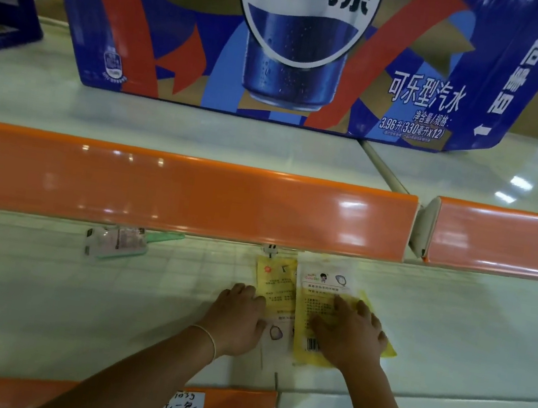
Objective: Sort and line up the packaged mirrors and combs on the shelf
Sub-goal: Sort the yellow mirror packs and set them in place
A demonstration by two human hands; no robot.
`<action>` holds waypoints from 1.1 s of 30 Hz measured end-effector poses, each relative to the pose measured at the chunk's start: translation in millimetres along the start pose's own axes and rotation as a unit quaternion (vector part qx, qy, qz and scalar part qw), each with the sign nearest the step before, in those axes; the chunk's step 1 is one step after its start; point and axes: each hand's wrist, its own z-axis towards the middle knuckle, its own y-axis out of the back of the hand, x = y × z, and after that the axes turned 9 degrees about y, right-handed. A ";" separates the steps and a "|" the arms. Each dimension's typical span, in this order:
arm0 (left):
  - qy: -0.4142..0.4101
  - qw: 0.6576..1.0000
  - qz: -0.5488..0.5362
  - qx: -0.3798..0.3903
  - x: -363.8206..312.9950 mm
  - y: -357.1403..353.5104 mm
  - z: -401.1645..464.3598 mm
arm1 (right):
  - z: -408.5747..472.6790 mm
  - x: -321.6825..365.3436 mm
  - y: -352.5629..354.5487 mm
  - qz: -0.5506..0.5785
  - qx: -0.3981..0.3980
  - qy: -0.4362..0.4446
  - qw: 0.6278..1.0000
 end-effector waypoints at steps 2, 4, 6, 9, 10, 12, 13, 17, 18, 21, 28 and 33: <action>0.006 1.000 0.004 0.004 6.8 0.2 -3.1 | -1.6 1.1 -1.8 0.016 -0.009 -0.006 1.000; 0.008 1.000 0.011 0.008 12.7 0.2 -6.1 | -3.4 1.5 -3.4 0.021 -0.019 -0.011 1.000; 0.011 1.000 0.006 0.008 16.7 1.5 -8.4 | -4.5 2.4 -3.4 0.024 -0.023 -0.018 0.999; 0.014 1.000 -0.007 0.006 21.7 4.7 -12.0 | -4.3 7.6 -2.5 0.021 -0.029 -0.034 0.999; 0.014 1.000 -0.009 0.005 23.5 5.9 -13.3 | -5.1 11.1 -1.9 0.017 -0.040 -0.036 0.998; 0.013 1.000 -0.013 0.002 29.3 7.8 -16.0 | -6.2 20.5 -1.9 0.020 -0.069 -0.026 0.997; 0.012 1.000 -0.019 -0.001 33.7 8.3 -17.8 | -6.9 26.7 -2.4 0.026 -0.085 -0.014 0.996; 0.024 0.996 -0.081 -0.041 63.7 12.8 -26.7 | -8.5 59.6 -15.7 0.053 -0.166 0.088 0.981; 0.034 0.993 -0.099 -0.055 73.5 15.4 -30.3 | -8.4 68.2 -21.7 0.058 -0.178 0.117 0.975; 0.076 0.983 -0.132 -0.098 108.2 23.8 -44.8 | -11.0 99.5 -37.4 0.097 -0.163 0.172 0.967; 0.188 0.967 -0.129 -0.110 195.4 37.3 -87.2 | -6.7 191.8 -65.7 0.130 -0.054 0.253 0.957; 0.212 0.966 -0.117 -0.089 249.5 46.5 -109.3 | 14.4 267.5 -75.6 0.044 0.058 0.273 0.959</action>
